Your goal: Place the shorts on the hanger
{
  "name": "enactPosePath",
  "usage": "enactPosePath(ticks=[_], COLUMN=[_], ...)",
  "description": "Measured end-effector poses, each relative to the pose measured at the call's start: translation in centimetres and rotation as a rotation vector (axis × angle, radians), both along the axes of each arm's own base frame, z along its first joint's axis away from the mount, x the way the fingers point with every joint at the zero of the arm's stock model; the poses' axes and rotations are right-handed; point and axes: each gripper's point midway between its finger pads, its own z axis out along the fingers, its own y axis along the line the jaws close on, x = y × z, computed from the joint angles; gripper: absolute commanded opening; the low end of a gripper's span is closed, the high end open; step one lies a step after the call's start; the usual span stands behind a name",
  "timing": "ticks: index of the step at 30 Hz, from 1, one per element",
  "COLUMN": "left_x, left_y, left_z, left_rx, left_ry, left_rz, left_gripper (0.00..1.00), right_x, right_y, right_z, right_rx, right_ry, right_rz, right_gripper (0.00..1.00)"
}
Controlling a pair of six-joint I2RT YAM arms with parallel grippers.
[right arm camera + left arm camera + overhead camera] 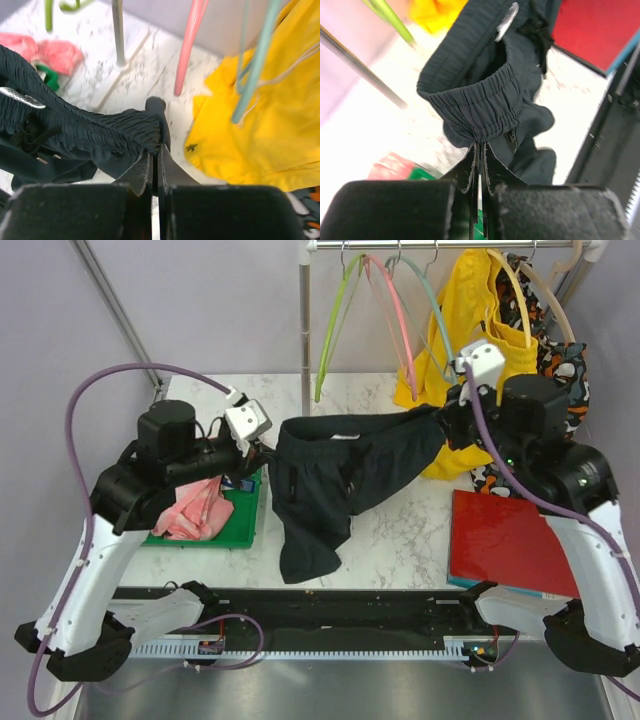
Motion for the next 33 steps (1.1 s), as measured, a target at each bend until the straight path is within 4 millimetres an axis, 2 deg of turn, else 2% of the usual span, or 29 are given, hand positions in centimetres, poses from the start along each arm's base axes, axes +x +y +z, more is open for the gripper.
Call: enactPosePath(ticks=[3, 6, 8, 12, 17, 20, 22, 24, 30, 31, 32, 33], left_x=[-0.1, 0.0, 0.1, 0.1, -0.3, -0.7, -0.9, -0.9, 0.7, 0.9, 0.8, 0.4], left_y=[0.4, 0.4, 0.1, -0.9, -1.7, -1.6, -1.7, -1.7, -2.1, -2.0, -1.8, -1.5], left_z=[3.8, 6.5, 8.1, 9.8, 9.8, 8.5, 6.8, 4.3, -5.5, -7.4, -10.2, -12.1], left_rx=[-0.038, -0.051, -0.057, -0.066, -0.075, -0.072, -0.063, -0.044, 0.046, 0.064, 0.086, 0.105], left_ry=[-0.131, -0.229, -0.285, -0.335, -0.332, -0.315, -0.290, -0.248, -0.061, -0.023, 0.021, 0.057], left_rz=[-0.004, -0.027, -0.052, -0.118, -0.172, -0.186, -0.195, -0.200, -0.189, -0.185, -0.187, -0.192], left_gripper=[0.02, 0.02, 0.02, 0.02, 0.02, 0.02, 0.02, 0.02, 0.02, 0.02, 0.02, 0.02], right_x=[-1.1, -1.9, -2.4, -3.4, -4.2, -4.5, -4.4, -4.1, -0.7, -0.3, -0.4, -0.7], right_y=[-1.0, -1.5, -1.5, -1.2, -0.9, -0.9, -1.0, -0.9, 0.6, 0.8, 0.9, 0.7], right_z=[4.9, 8.7, 10.3, 10.9, 9.8, 7.4, 4.6, 1.4, -8.6, -10.1, -12.8, -14.3], right_rx=[0.027, 0.052, 0.069, 0.081, 0.081, 0.061, 0.033, 0.002, -0.116, -0.134, -0.164, -0.185], right_ry=[-0.123, -0.216, -0.251, -0.247, -0.201, -0.152, -0.095, -0.032, 0.172, 0.196, 0.243, 0.276], right_rz=[-0.003, 0.002, 0.012, 0.054, 0.084, 0.088, 0.085, 0.084, 0.080, 0.088, 0.102, 0.112], right_gripper=[0.00, 0.00, 0.00, 0.00, 0.00, 0.00, 0.00, 0.00, 0.00, 0.00, 0.00, 0.00])
